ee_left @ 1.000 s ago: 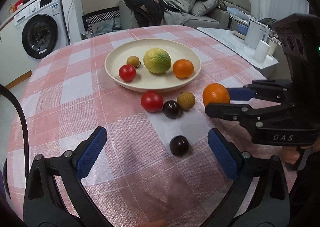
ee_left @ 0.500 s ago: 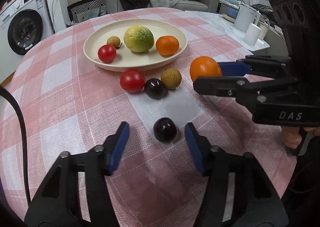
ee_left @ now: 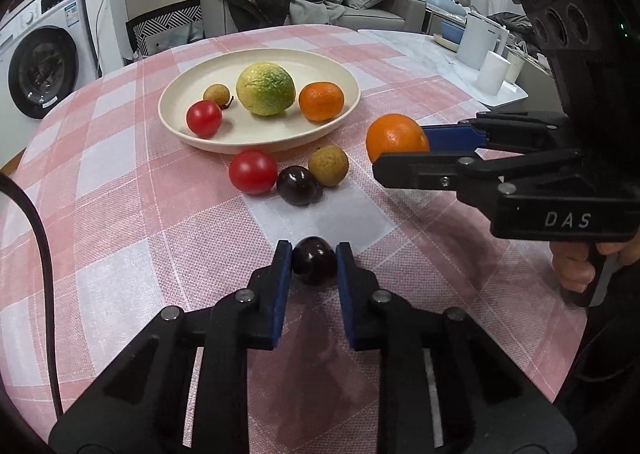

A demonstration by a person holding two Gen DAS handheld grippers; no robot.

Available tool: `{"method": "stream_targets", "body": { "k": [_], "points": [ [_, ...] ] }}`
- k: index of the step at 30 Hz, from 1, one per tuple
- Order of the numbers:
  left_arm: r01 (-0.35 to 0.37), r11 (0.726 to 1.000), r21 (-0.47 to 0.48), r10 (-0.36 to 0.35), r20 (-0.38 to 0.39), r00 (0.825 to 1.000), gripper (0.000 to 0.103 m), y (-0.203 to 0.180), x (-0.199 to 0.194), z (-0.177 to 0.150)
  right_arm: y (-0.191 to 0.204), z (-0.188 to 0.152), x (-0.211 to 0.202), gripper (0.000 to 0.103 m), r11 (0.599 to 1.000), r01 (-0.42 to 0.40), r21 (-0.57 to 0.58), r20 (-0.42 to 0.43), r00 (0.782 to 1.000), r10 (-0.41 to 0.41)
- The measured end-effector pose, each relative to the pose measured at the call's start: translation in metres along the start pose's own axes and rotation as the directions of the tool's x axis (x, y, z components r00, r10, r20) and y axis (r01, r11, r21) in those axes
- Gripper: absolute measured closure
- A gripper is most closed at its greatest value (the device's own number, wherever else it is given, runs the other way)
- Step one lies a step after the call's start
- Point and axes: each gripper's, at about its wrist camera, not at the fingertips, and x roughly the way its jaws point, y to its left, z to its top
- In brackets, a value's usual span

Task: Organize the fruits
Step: 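Lift the orange with the right gripper while the left gripper grasps a dark purple fruit, then carry the orange and dark purple fruit over the cream plate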

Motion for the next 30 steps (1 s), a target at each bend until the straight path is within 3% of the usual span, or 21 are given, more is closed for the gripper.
{"method": "stream_targets", "body": {
  "k": [18, 30],
  "points": [
    [-0.034, 0.994, -0.106, 0.051, 0.158, 0.986, 0.083, 0.022, -0.034, 0.013, -0.006, 0.004, -0.013, 0.062, 1.000, 0.014, 0.023, 0.069, 0.997, -0.015],
    [-0.045, 0.989, -0.143, 0.073, 0.199, 0.977, 0.083, 0.031, -0.036, 0.028, -0.018, 0.007, -0.015, 0.062, 0.997, 0.041, 0.068, 0.096, 0.994, -0.048]
  ]
}}
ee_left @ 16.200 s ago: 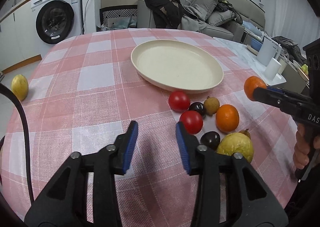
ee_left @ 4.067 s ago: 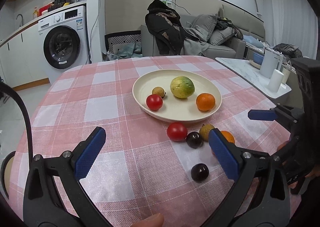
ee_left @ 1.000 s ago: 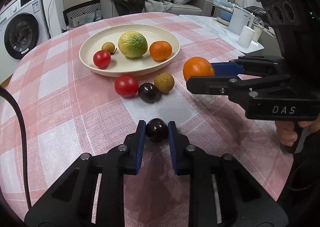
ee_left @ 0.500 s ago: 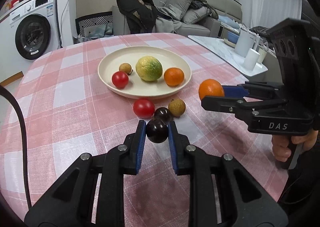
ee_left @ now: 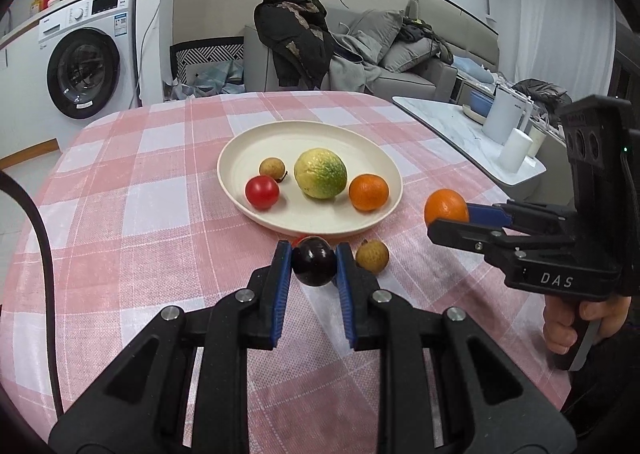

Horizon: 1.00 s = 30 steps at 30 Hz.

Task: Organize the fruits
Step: 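Carry the orange and dark purple fruit over the cream plate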

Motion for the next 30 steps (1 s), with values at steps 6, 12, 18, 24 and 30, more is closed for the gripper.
{"method": "stream_targets", "body": {
  "k": [6, 12, 18, 24, 30],
  "points": [
    [-0.010, 1.000, -0.004, 0.010, 0.019, 1.000, 0.083, 0.002, 0.002, 0.013, -0.005, 0.005, -0.004, 0.062, 1.000, 0.017, 0.009, 0.008, 1.000, -0.017],
    [-0.020, 1.000, -0.022, 0.020, 0.028, 0.999, 0.083, 0.009, 0.005, 0.024, -0.008, 0.014, -0.009, 0.062, 0.999, 0.027, 0.019, 0.035, 0.999, -0.027],
    [-0.033, 0.999, -0.025, 0.034, 0.039, 0.999, 0.083, 0.011, 0.012, 0.033, -0.009, 0.022, -0.008, 0.062, 0.999, 0.025, 0.029, 0.047, 0.999, -0.027],
    [-0.037, 0.999, -0.019, 0.038, 0.032, 0.999, 0.083, 0.008, 0.026, 0.039, -0.005, 0.028, -0.005, 0.062, 0.999, 0.020, 0.028, 0.055, 0.998, -0.022],
    [-0.048, 0.999, -0.011, 0.048, 0.024, 0.999, 0.083, 0.003, 0.045, 0.043, -0.005, 0.032, 0.005, 0.062, 0.999, 0.036, 0.029, 0.048, 0.998, -0.038]
  ]
}}
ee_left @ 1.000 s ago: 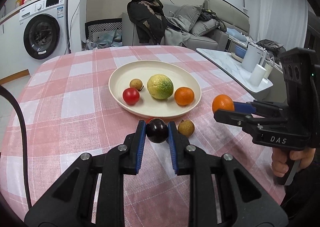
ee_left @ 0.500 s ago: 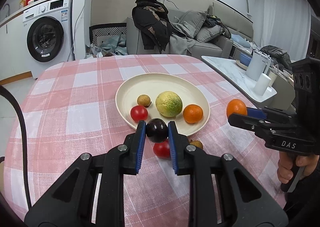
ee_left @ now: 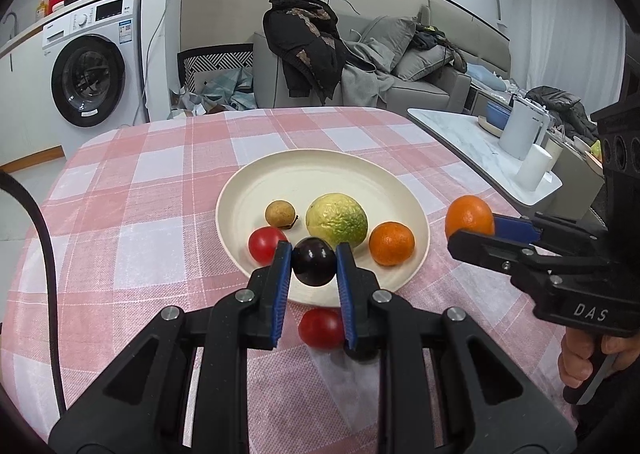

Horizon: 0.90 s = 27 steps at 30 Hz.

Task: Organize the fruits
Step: 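Carry the orange and dark purple fruit over the cream plate, then open both grippers to drop the orange and dark fruit onto the plate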

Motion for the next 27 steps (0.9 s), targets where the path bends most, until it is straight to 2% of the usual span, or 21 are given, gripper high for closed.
{"method": "stream_targets", "body": {
  "k": [8, 24, 27],
  "points": [
    [0.000, 1.000, 0.022, 0.000, -0.009, 1.000, 0.083, -0.005, 0.020, -0.005, -0.015, 0.004, 0.022, 0.062, 0.997, 0.042, 0.070, -0.022, 0.999, -0.041],
    [0.005, 1.000, 0.016, -0.005, -0.036, 0.999, 0.083, -0.003, 0.038, -0.006, -0.024, 0.014, 0.047, 0.061, 0.990, 0.091, 0.105, -0.048, 0.995, -0.087],
    [0.003, 1.000, -0.003, -0.004, -0.035, 0.999, 0.083, 0.001, 0.038, -0.006, -0.022, 0.015, 0.046, 0.050, 0.991, 0.089, 0.101, -0.043, 0.995, -0.085]
  ]
}}
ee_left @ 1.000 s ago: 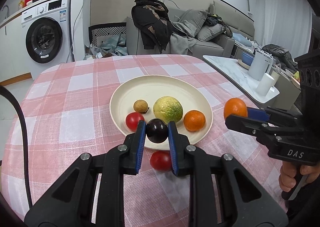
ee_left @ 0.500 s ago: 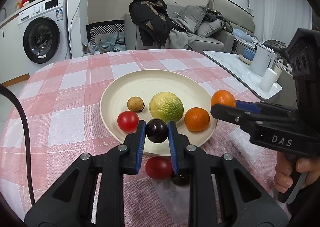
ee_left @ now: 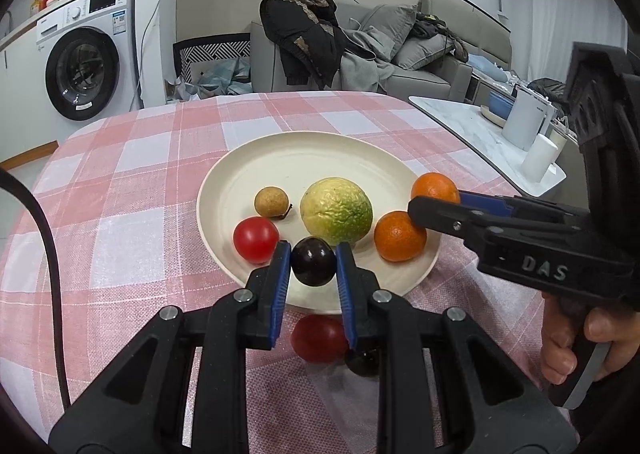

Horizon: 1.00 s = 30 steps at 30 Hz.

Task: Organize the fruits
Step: 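Open both grippers to drop the orange and dark fruit onto the plate, then move the right gripper to the small brown fruit and grasp it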

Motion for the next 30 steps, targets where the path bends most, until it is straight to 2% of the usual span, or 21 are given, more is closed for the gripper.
{"method": "stream_targets", "body": {
  "k": [2, 6, 8, 10, 11, 13, 14, 15, 17, 21, 30],
  "points": [
    [0.002, 1.000, -0.012, -0.002, 0.000, 1.000, 0.083, 0.003, 0.000, 0.000, 0.003, -0.001, -0.006, 0.042, 1.000, -0.003, -0.018, 0.016, 1.000, 0.004],
    [-0.009, 1.000, -0.027, 0.009, -0.002, 1.000, 0.080, 0.007, -0.002, 0.000, 0.005, -0.004, -0.017, 0.038, 0.999, 0.001, -0.037, 0.036, 0.999, 0.001],
    [-0.015, 1.000, -0.021, 0.015, 0.002, 1.000, 0.070, 0.007, -0.005, -0.001, 0.006, -0.006, -0.023, 0.032, 0.999, 0.004, -0.047, 0.048, 0.999, -0.002],
    [-0.028, 1.000, -0.010, 0.028, 0.013, 1.000, 0.051, 0.006, -0.011, -0.001, 0.006, -0.009, -0.029, 0.029, 0.998, 0.004, -0.057, 0.057, 0.998, -0.001],
    [-0.039, 0.999, -0.001, 0.039, 0.020, 0.999, 0.046, 0.004, -0.014, -0.002, 0.005, -0.010, -0.030, 0.025, 0.998, 0.002, -0.058, 0.060, 0.998, 0.001],
    [-0.057, 0.998, 0.010, 0.056, 0.031, 0.998, 0.022, 0.002, -0.021, -0.003, 0.005, -0.013, -0.035, 0.017, 0.998, -0.001, -0.060, 0.059, 0.998, 0.005],
    [-0.063, 0.998, 0.014, 0.063, 0.040, 0.997, 0.019, 0.001, -0.026, -0.004, 0.005, -0.014, -0.036, 0.014, 0.998, -0.004, -0.062, 0.057, 0.998, 0.008],
    [-0.067, 0.998, 0.017, 0.066, 0.054, 0.996, 0.018, 0.000, -0.031, -0.005, 0.005, -0.016, -0.039, 0.013, 0.998, -0.005, -0.067, 0.058, 0.998, 0.009],
    [-0.072, 0.997, 0.024, 0.070, 0.062, 0.996, 0.017, -0.001, -0.039, -0.007, 0.005, -0.019, -0.043, 0.003, 0.997, 0.001, -0.072, 0.065, 0.998, 0.003],
    [-0.092, 0.996, 0.012, 0.091, 0.072, 0.993, 0.001, 0.002, -0.054, -0.013, 0.006, -0.023, -0.049, 0.000, 0.997, -0.005, -0.081, 0.071, 0.997, 0.011],
    [-0.095, 0.995, -0.006, 0.095, 0.098, 0.991, 0.001, 0.010, -0.082, -0.025, 0.018, -0.028, -0.047, 0.000, 0.989, -0.012, -0.145, 0.055, 0.998, 0.020]
  ]
}}
